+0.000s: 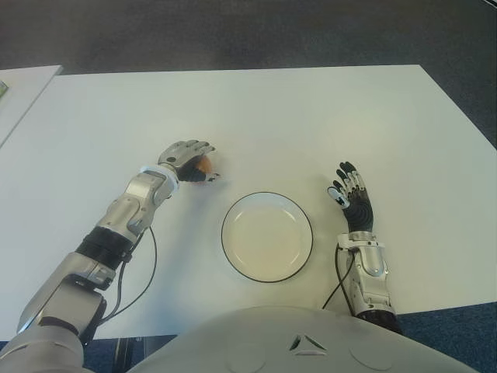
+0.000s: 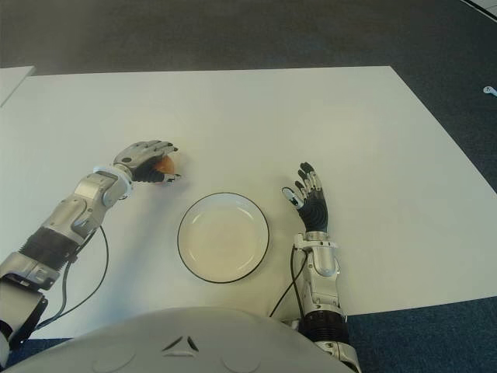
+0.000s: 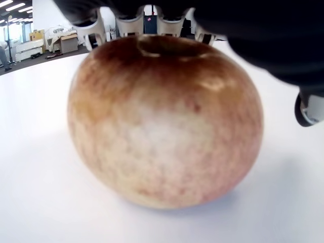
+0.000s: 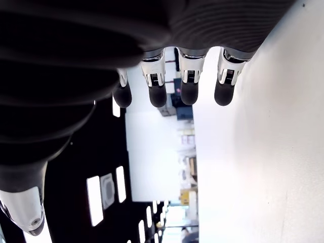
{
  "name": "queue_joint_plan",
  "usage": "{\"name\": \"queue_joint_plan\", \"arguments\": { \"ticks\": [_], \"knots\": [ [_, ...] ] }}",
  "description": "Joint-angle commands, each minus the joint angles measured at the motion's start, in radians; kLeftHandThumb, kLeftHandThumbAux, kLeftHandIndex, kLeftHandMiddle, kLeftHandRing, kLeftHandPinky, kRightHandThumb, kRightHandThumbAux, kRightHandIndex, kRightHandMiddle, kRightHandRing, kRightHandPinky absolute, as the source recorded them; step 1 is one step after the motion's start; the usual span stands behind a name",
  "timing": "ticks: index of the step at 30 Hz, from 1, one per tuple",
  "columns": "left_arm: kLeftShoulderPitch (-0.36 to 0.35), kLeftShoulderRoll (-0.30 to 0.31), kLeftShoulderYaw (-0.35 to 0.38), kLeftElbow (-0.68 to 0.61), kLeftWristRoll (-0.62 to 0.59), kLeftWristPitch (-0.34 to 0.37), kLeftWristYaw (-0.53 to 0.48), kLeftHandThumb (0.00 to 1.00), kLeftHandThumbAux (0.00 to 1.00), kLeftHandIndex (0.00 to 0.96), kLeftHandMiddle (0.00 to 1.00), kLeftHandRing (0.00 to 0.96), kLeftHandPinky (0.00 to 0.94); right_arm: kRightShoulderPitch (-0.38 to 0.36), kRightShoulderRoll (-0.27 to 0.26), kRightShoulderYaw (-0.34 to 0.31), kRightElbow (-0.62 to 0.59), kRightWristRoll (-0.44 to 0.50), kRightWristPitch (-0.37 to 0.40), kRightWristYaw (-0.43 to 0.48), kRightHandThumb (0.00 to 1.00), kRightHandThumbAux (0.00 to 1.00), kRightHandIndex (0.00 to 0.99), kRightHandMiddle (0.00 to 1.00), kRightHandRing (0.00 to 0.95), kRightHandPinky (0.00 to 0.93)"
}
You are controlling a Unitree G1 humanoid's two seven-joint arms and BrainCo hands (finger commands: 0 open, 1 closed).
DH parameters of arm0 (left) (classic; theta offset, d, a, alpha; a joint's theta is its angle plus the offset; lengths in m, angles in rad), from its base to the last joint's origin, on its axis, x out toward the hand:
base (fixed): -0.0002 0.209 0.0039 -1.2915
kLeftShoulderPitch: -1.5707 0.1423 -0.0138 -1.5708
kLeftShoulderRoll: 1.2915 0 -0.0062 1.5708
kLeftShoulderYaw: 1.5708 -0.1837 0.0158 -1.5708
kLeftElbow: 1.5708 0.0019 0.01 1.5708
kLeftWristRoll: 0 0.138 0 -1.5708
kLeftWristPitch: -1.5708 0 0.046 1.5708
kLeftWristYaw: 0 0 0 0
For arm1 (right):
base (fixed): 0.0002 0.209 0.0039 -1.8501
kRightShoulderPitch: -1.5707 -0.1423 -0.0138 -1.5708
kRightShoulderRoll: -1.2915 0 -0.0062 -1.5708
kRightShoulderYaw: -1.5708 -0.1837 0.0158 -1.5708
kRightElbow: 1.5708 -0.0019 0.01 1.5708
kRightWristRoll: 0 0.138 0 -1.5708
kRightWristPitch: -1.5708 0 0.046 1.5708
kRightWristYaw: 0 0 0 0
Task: Put the apples into the plate.
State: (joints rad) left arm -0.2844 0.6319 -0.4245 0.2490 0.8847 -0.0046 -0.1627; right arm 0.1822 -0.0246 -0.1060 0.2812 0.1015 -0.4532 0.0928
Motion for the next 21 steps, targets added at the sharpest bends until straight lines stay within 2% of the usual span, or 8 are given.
{"name": "queue_joint_plan", "arguments": {
  "ticks": [1,21],
  "knots": [
    [0.018,-0.01,-0.013,0.043,0.008,-0.015,0.034,0.245,0.266,0.0,0.0,0.0,0.0,0.067,0.005,-0.008,0.088,0.004,0.055,0.0,0.139,0.613,0.048,0.055,0.013,0.018],
    [0.014,-0.029,-0.045,0.186,0.016,-0.044,0.163,0.232,0.272,0.0,0.0,0.0,0.003,0.062,-0.004,-0.011,0.107,-0.001,0.046,-0.003,0.129,0.599,0.042,0.037,0.002,0.017]
  ]
}}
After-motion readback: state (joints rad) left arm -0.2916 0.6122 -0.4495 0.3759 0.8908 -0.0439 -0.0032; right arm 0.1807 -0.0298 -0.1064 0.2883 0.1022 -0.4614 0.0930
